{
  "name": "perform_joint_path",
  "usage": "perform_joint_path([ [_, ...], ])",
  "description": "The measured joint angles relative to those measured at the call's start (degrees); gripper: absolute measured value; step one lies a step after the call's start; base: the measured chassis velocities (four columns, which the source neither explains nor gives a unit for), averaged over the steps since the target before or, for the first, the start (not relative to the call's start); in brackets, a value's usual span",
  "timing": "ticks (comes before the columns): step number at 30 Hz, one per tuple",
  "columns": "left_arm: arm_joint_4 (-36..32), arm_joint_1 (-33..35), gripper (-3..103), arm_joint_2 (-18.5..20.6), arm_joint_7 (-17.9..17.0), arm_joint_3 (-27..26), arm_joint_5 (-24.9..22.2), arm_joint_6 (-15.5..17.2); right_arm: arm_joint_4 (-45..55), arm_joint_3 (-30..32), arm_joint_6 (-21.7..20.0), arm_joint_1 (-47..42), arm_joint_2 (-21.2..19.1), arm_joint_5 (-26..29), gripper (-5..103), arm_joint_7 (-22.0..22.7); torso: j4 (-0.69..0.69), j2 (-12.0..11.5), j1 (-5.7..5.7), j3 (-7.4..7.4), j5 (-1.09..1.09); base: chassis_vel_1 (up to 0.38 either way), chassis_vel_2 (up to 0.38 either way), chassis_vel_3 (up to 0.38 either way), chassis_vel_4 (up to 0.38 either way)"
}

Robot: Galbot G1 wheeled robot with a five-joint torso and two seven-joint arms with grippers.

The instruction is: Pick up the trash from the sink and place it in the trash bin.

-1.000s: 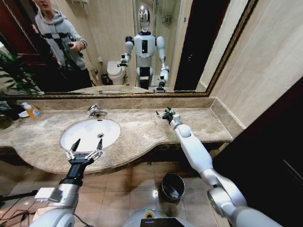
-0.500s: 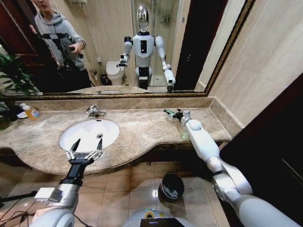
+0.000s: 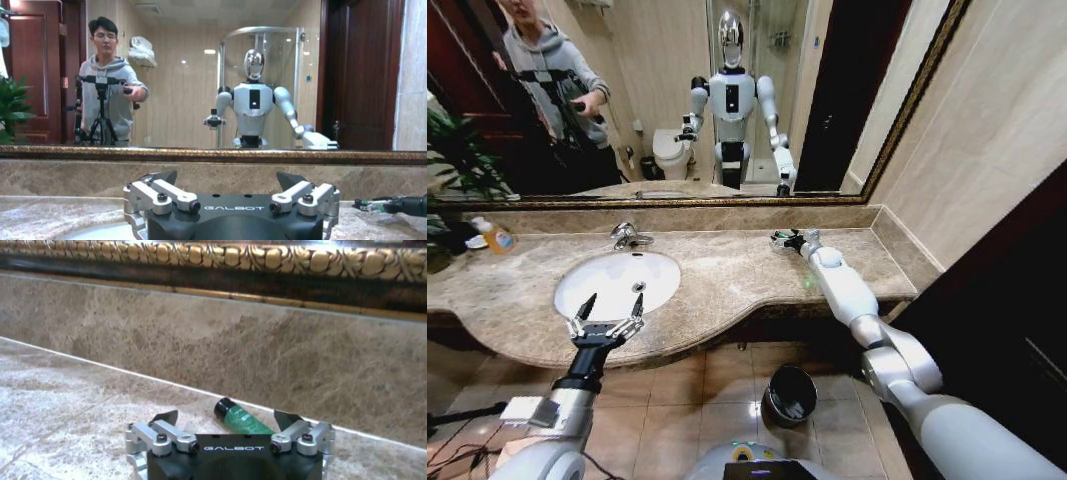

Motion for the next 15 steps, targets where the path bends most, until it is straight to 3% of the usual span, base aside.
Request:
perform_joint_path([
  [4, 0.0, 0.0, 100, 0.0, 0.0, 0.0, 0.0, 0.0, -0.7, 0.0, 0.0, 0.2, 0.1, -0.5, 85, -0.1, -0.01, 0.0, 0.00, 0.00, 0.00, 0.000, 0.000, 0.000, 0.000],
  [11, 0.0, 0.0, 100, 0.0, 0.0, 0.0, 0.0, 0.0, 0.1, -0.2, 0.4, -0.7, 0.0, -0.7, 52, 0.0, -0.01, 0.0, 0.00, -0.01, -0.01, 0.000, 0.000, 0.000, 0.000],
  [13, 0.0, 0.0, 100, 0.0, 0.0, 0.0, 0.0, 0.0, 0.4, -0.2, 0.5, -0.9, 0.0, -0.7, 52, 0.0, -0.01, 0.0, -0.01, -0.01, -0.01, 0.000, 0.000, 0.000, 0.000],
  [15, 0.0, 0.0, 100, 0.0, 0.0, 0.0, 0.0, 0.0, 0.8, -0.2, 0.5, -1.4, 0.0, -0.7, 42, 0.1, -0.02, 0.0, -0.01, -0.01, -0.01, 0.000, 0.000, 0.000, 0.000],
])
